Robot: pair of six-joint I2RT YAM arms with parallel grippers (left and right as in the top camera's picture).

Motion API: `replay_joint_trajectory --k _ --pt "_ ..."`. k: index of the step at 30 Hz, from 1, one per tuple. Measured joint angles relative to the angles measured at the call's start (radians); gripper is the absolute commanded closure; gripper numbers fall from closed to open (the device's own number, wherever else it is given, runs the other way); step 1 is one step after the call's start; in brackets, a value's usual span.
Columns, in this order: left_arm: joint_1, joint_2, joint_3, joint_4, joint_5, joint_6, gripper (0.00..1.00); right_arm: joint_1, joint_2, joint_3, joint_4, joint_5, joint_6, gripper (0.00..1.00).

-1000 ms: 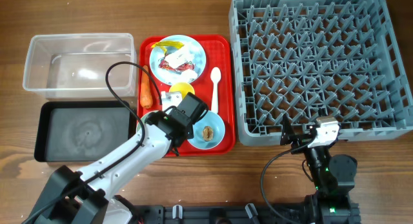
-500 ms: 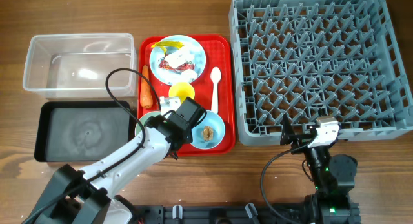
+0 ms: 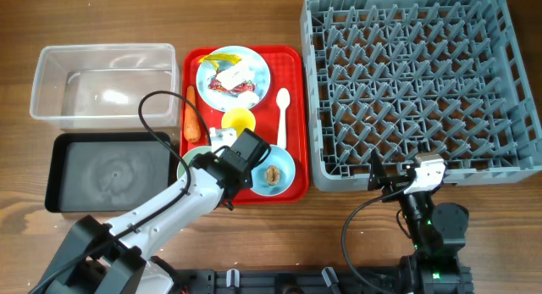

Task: Sort waste into correct bins and load items into the dishwasher rack
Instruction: 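Grasp the green rice bowl rim with the left gripper, then lift the green bowl and carry it left over the black tray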

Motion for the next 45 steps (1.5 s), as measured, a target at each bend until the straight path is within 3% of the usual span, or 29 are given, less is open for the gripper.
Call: replay_joint_trajectory --k 9,12,14,23,31,45 --pt "0.000 0.000 -0.005 0.010 0.000 -0.003 0.83 0.000 0.000 0.000 0.000 0.000 0.000 0.00" --pt "0.000 0.000 -0.005 0.009 0.000 -0.004 0.80 0.000 0.000 0.000 0.000 0.000 0.000 0.00" --pt "0.000 0.000 -0.005 0.003 0.000 -0.004 0.72 0.000 0.000 0.000 0.000 0.000 0.000 0.00" --pt "0.000 0.000 -0.006 -0.016 0.004 -0.007 0.77 0.000 0.000 0.000 0.000 0.000 0.000 0.00" --pt "0.000 0.000 -0.006 -0.003 0.008 -0.007 0.95 0.000 0.000 0.000 0.000 0.000 0.000 0.00" --pt "0.000 -0.045 0.004 -0.006 0.008 0.121 0.96 0.000 0.000 0.000 0.000 0.000 0.000 0.00"
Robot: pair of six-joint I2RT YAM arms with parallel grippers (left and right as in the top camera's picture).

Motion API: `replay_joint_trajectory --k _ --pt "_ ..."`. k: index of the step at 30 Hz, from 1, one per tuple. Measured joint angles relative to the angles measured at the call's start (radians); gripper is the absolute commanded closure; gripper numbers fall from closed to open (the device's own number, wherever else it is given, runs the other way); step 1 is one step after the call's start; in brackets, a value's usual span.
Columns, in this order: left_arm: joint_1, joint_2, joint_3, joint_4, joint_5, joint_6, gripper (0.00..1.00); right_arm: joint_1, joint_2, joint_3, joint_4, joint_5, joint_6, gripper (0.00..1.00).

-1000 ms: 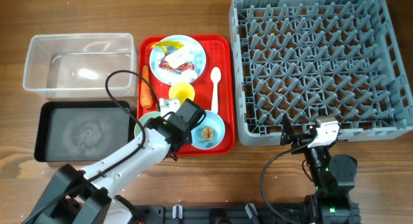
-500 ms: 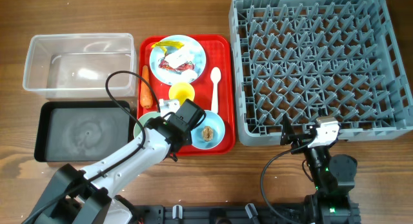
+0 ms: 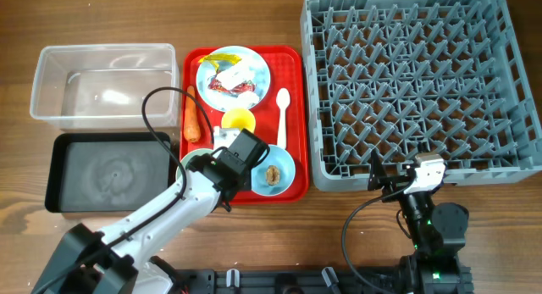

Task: Sort waste into correct bins and load items into the dishwasher rack
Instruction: 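Lift the green bowl and carry it left over the black tray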

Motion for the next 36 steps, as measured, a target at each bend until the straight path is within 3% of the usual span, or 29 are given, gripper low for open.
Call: replay_joint_trajectory --k 11,20,26,36 --pt "0.000 -0.038 0.031 -0.023 0.000 0.008 0.96 0.000 0.000 0.000 0.000 0.000 0.000 0.00" --pt "0.070 -0.046 0.197 -0.145 0.003 0.053 0.96 0.000 0.000 0.000 0.000 0.000 0.000 0.00" --pt "0.272 -0.150 0.216 -0.153 0.006 0.069 0.96 0.000 0.000 0.000 0.000 0.000 0.000 0.00" --pt "0.748 -0.322 0.220 -0.146 0.082 0.109 0.96 0.000 0.000 0.000 0.000 0.000 0.000 0.00"
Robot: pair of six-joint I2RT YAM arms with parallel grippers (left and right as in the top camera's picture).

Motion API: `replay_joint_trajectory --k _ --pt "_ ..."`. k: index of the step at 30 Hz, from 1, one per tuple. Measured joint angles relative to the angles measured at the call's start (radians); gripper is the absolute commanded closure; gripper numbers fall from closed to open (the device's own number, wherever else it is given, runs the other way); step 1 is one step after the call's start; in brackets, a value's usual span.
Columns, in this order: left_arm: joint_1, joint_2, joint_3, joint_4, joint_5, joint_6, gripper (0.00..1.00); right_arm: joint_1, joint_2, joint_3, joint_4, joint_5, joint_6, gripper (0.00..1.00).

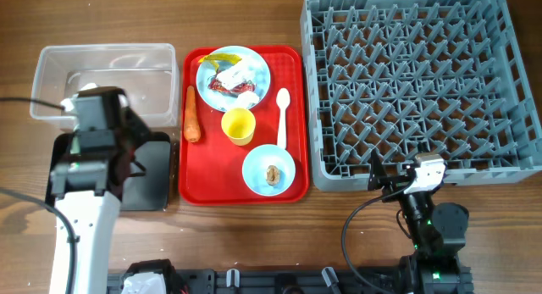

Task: Sort waste into correct bins and load items into the dishwasher rack
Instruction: 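Lift the green bowl and carry it left over the black tray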

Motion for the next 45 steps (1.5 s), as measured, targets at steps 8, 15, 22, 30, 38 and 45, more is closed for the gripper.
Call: replay_joint_trajectory --k 8,15,22,30,38,45 --pt "0.219 0.014 0.000 0.004 0.056 0.001 0.96 0.000 0.000 0.000 0.000 0.000 0.000 0.00" --pt "0.267 0.014 -0.044 0.092 0.055 0.001 0.96 0.000 0.000 0.000 0.000 0.000 0.000 0.00" --pt "0.324 0.015 -0.111 0.133 0.064 0.000 0.96 0.000 0.000 0.000 0.000 0.000 0.000 0.00" --pt "0.546 0.071 -0.113 0.170 0.222 -0.008 0.96 0.000 0.000 0.000 0.000 0.000 0.000 0.00" --pt "0.580 0.140 -0.150 0.290 0.460 0.115 0.96 0.000 0.000 0.000 0.000 0.000 0.000 0.00" --pt "0.600 0.140 -0.152 0.255 0.617 0.192 0.96 0.000 0.000 0.000 0.000 0.000 0.000 0.00"
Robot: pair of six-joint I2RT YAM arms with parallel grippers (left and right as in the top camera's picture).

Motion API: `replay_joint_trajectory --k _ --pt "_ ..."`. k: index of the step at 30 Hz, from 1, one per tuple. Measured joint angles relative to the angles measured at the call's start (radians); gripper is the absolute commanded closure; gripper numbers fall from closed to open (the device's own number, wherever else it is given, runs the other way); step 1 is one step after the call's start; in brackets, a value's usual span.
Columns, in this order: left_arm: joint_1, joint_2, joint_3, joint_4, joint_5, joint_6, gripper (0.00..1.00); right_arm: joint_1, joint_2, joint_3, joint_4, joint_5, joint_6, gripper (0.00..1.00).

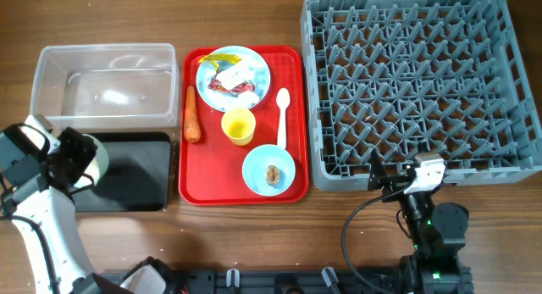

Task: Sort waste into correct bins and load items into the dishwasher rack
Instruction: 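Lift the green bowl and carry it left over the black tray, then tilt the green bowl to pour rice onto the black tray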

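Observation:
A red tray (190, 191) holds a blue plate (206, 84) with wrappers and scraps, a carrot (192, 114), a yellow cup (238, 125), a white spoon (282, 116) and a blue bowl (258, 169) with a brown scrap in it. My left gripper (85, 161) is at the far left, over the left end of the black bin (135, 171). It appears shut on a pale green bowl (98, 163). My right gripper (377, 174) rests by the front edge of the grey dishwasher rack (415, 78), holding nothing.
A clear plastic bin (103, 82) stands behind the black bin, left of the tray. The rack fills the right half of the table. Bare wood runs along the front edge.
My left arm has drawn back from above the two bins to the far left front. The pale bowl now shows at its gripper over the black bin. The right arm has not moved.
My left gripper was twice at the tray's front left corner, at a pale green bowl. Then the arm stood over the bins and that bowl was gone from the tray. Now the arm is at the black bin's left end with the bowl.

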Motion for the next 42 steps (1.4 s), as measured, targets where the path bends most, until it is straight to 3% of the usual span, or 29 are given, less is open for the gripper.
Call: replay_joint_trajectory --k 15,23,42 --pt "0.201 -0.013 -0.038 -0.021 0.339 0.138 0.96 0.000 0.000 0.000 0.000 0.000 0.000 0.00" --pt "0.345 -0.015 -0.197 0.141 0.510 0.169 0.96 0.000 0.000 0.000 0.000 0.000 0.000 0.00" --pt "0.360 -0.017 -0.254 0.192 0.794 0.224 0.92 0.000 0.000 0.000 0.000 0.000 0.000 0.00"
